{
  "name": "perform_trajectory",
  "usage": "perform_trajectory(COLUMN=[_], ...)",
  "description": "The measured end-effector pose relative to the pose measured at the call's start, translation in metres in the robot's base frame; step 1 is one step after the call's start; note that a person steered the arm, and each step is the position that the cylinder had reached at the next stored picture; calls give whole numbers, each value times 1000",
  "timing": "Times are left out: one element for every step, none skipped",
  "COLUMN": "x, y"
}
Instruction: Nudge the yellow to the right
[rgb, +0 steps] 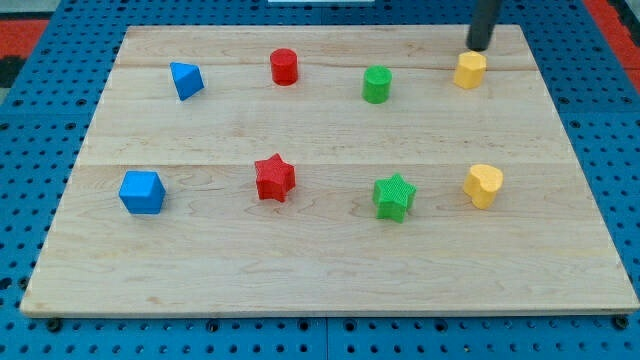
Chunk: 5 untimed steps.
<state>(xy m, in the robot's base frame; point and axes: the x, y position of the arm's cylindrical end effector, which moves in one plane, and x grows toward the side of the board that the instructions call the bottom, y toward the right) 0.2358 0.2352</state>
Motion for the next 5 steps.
perform_trajectory(x=[17, 24, 27, 34, 32], y=[13, -13, -68, -95, -51])
